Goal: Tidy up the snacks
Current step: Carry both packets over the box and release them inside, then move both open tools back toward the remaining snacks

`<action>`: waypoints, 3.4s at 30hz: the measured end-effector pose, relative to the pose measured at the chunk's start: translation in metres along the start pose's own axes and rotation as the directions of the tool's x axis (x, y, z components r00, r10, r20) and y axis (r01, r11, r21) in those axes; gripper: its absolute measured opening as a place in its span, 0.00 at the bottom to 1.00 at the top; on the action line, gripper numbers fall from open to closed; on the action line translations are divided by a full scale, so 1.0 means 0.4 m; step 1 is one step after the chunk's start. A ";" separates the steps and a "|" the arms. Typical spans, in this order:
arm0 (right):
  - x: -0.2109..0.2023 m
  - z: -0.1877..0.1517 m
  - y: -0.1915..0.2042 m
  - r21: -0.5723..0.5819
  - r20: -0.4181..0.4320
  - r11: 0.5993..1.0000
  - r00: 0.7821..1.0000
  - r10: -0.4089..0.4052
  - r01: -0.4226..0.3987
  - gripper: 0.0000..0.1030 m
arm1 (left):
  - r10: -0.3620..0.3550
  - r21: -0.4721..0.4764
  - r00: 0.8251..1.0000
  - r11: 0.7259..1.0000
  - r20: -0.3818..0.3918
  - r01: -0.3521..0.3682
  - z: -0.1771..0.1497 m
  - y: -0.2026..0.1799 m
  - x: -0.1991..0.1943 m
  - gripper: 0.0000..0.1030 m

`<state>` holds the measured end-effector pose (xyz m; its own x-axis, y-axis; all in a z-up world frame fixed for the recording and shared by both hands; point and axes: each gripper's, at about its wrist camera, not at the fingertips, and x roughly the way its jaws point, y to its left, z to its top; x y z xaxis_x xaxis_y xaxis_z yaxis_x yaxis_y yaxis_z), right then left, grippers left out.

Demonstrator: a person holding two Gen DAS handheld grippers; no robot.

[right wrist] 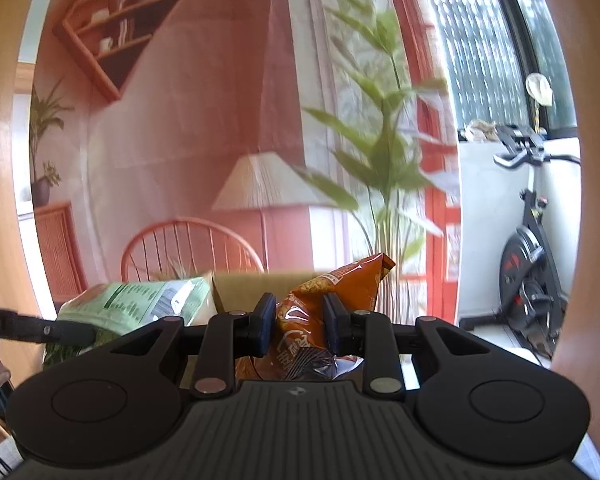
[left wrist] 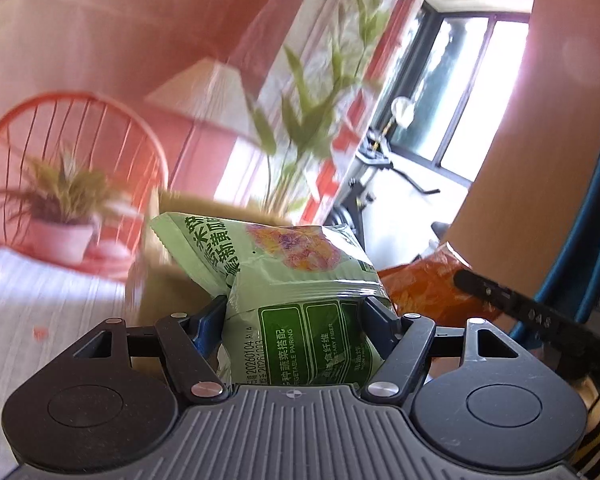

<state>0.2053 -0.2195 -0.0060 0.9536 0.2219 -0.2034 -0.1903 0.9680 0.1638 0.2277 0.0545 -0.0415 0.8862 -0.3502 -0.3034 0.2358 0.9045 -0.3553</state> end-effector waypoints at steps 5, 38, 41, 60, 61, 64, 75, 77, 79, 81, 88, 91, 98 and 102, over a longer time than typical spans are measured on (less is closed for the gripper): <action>0.050 0.065 0.016 -0.071 0.053 0.997 0.998 0.018 -0.015 0.27 | 0.009 0.036 0.999 0.999 0.050 -0.011 0.095 -0.018 0.044 0.72; 0.576 0.034 0.021 -0.234 -0.239 0.971 0.971 -0.002 -0.055 0.13 | 0.370 0.351 0.904 0.893 -0.213 -0.282 0.223 0.051 0.535 0.77; 0.542 0.056 0.004 -0.183 -0.207 0.982 0.978 0.011 -0.050 0.21 | 0.373 0.358 0.906 0.888 -0.198 -0.288 0.226 0.045 0.514 0.78; 0.490 0.052 -0.049 -0.107 -0.233 0.994 0.972 -0.019 -0.006 0.22 | 0.344 0.399 0.927 0.879 -0.152 -0.261 0.253 0.007 0.479 0.23; 0.489 0.049 -0.049 -0.105 -0.234 0.994 0.972 -0.018 -0.007 0.22 | 0.345 0.409 0.922 0.878 -0.175 -0.250 0.243 0.008 0.489 0.21; 0.486 0.040 -0.049 -0.100 -0.240 0.995 0.971 -0.014 -0.011 0.22 | 0.372 0.410 0.893 0.877 -0.253 -0.249 0.214 0.023 0.530 0.16; 0.485 0.028 -0.079 -0.080 -0.260 0.997 0.966 -0.014 -0.007 0.22 | 0.368 0.329 0.815 0.915 -0.448 -0.233 0.190 0.093 0.613 0.44; 0.485 0.028 -0.080 -0.079 -0.260 0.997 0.965 -0.019 -0.002 0.22 | 0.358 0.336 0.841 0.914 -0.405 -0.227 0.207 0.071 0.585 0.65; 0.480 0.027 -0.080 -0.069 -0.258 0.998 0.966 -0.023 0.005 0.22 | 0.342 0.341 0.866 0.915 -0.366 -0.216 0.227 0.057 0.561 0.67; 0.471 0.026 -0.079 -0.055 -0.254 0.998 0.967 -0.024 0.010 0.22 | 0.328 0.335 0.879 0.918 -0.347 -0.210 0.243 0.043 0.528 0.67; 0.397 0.031 -0.053 0.000 -0.218 1.000 0.976 -0.007 0.008 0.23 | 0.301 0.343 0.913 0.918 -0.276 -0.199 0.265 0.012 0.372 0.67; 0.353 0.026 -0.035 0.024 -0.200 1.000 0.980 0.011 -0.007 0.25 | 0.292 0.338 0.917 0.921 -0.271 -0.193 0.269 0.019 0.296 0.67; 0.267 -0.043 0.020 0.043 -0.199 0.999 0.979 0.036 -0.028 0.30 | 0.257 0.296 0.929 0.939 -0.268 -0.175 0.207 0.059 0.146 0.68; 0.241 -0.115 0.041 0.083 -0.241 0.996 0.970 0.041 -0.021 0.30 | 0.238 0.285 0.932 0.945 -0.274 -0.158 0.124 0.081 0.103 0.72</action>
<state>0.2835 -0.1766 -0.0672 0.8605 0.2830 -0.4236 -0.1903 0.9499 0.2479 0.2915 0.0813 -0.0217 0.7728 -0.1772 -0.6095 0.1967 0.9798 -0.0355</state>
